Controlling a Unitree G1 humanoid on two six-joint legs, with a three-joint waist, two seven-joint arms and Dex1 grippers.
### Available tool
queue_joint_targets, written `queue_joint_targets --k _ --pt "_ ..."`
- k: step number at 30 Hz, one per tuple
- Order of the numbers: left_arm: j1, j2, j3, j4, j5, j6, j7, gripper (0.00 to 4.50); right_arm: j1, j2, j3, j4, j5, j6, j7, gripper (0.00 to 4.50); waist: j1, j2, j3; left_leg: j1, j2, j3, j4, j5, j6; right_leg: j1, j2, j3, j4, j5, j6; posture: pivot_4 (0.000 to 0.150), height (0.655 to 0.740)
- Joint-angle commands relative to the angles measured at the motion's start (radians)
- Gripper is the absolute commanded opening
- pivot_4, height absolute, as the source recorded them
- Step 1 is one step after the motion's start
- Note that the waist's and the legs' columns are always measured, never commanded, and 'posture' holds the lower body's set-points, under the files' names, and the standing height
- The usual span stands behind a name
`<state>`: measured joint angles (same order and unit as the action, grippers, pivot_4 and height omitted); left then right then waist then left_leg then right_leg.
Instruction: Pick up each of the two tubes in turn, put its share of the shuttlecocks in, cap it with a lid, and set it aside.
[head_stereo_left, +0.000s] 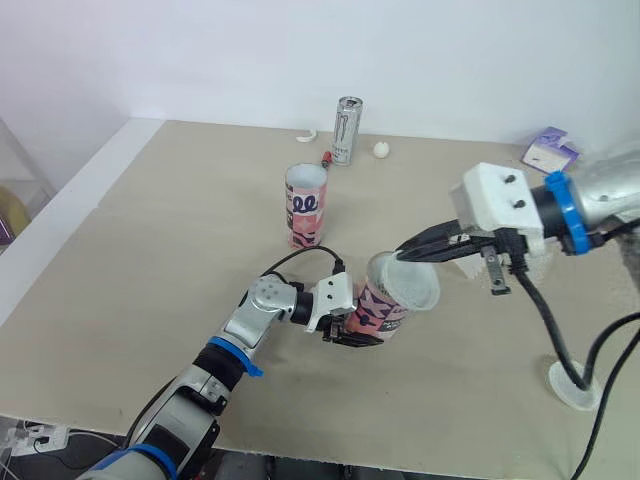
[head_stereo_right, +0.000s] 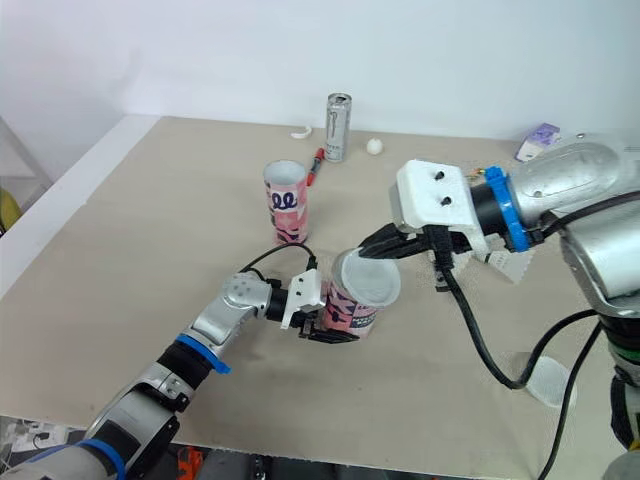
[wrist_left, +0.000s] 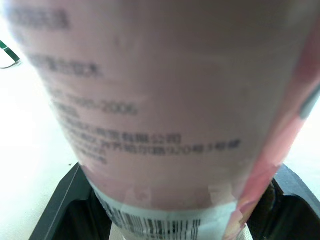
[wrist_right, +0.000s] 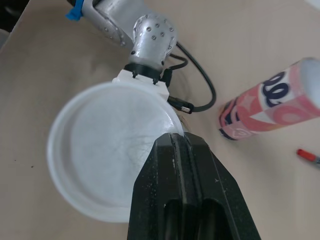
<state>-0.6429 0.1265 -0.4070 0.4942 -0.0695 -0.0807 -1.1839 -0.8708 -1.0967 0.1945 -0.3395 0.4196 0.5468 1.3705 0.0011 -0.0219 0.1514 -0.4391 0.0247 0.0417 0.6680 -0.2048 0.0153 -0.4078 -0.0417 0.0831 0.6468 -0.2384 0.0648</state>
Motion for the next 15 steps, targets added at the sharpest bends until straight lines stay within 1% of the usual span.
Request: queue_joint_targets --k 1,15 --pt "0.028 0.017 -0.028 0.039 0.041 0.033 0.006 2.91 -0.041 0.028 0.014 0.022 -0.054 -0.045 0.01 0.04 0.0 0.0 0.0 0.0 0.0 0.0 0.0 0.0 0.0 0.0 0.0 0.0 0.0 0.0 0.0 0.15 0.74" --pt "0.033 0.022 -0.025 0.032 0.038 0.046 0.014 2.91 -0.053 0.064 0.039 0.08 -0.14 -0.12 0.075 0.04 0.0 0.0 0.0 0.0 0.001 0.0 0.0 0.0 0.0 0.0 0.002 -0.001 0.0 0.001 -0.001 0.15 0.74"
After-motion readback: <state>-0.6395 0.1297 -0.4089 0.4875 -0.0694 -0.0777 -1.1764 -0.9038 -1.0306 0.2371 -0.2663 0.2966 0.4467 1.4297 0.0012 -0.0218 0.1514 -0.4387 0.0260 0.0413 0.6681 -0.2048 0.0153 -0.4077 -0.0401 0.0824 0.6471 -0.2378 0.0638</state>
